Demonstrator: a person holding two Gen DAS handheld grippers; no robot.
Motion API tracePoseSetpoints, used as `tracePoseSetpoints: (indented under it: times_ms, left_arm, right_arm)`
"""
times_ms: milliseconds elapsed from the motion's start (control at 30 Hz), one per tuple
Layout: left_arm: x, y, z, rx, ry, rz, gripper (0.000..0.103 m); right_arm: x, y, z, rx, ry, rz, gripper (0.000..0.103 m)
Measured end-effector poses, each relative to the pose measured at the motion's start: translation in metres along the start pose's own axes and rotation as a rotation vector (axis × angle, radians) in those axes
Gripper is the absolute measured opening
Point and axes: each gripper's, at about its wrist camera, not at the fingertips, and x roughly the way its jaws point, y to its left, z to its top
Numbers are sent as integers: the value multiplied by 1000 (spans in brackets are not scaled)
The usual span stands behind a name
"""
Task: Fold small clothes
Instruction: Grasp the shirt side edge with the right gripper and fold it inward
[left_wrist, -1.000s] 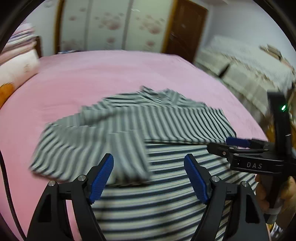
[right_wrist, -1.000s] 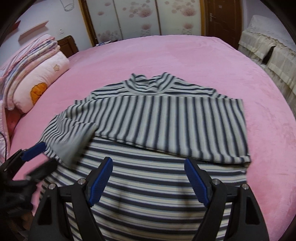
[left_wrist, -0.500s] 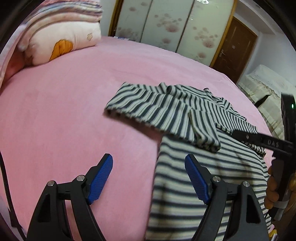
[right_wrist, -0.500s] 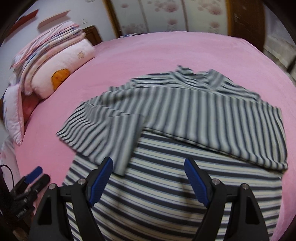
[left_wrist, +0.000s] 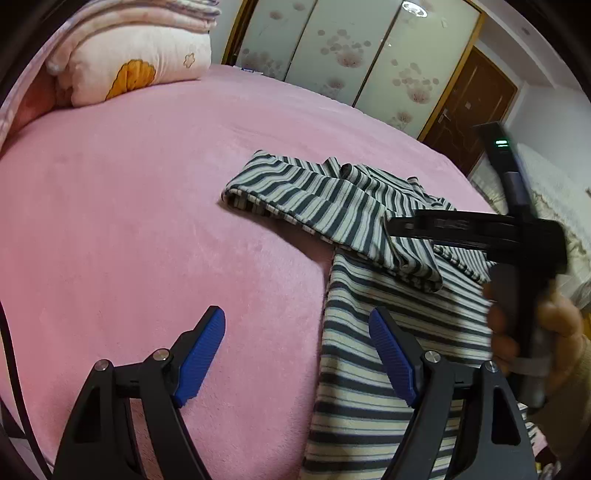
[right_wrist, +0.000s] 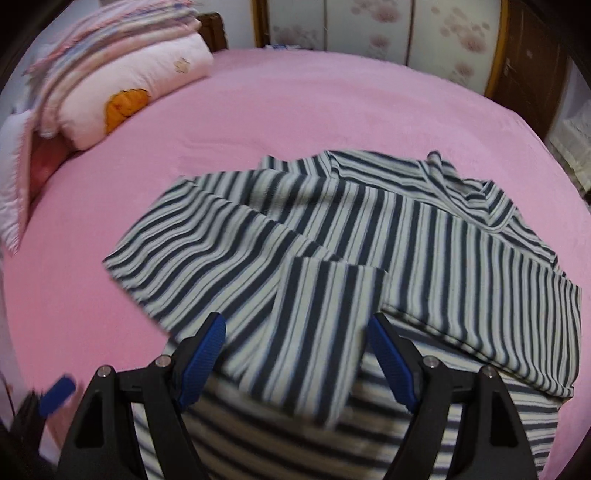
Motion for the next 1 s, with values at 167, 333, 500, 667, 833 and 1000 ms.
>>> tracePoseSetpoints:
  times_ms: [167, 333, 500, 667, 833, 1000]
  left_arm:
    - [-2, 5, -4, -18, 5, -28, 79]
    - [1, 11, -7, -38, 27, -36, 80]
    - [0, 15, -6, -63, 32, -45, 80]
    - [0, 8, -4, -43, 29, -42, 80]
    - [2, -6, -2, -16, 33, -58, 80]
    - [7, -27, 1, 39, 39, -67, 80]
  right_arm:
    - [36, 7, -3, -50, 88, -189, 80]
    - [39, 0, -12, -17, 87, -137, 41]
    - [21, 1, -6, -41, 65, -125, 14]
    - [-18, -16, 9, -25, -22, -33, 14]
    - [-74, -31, 35, -39, -156, 36, 14]
    - [-116, -56, 56, -27, -264, 32, 13]
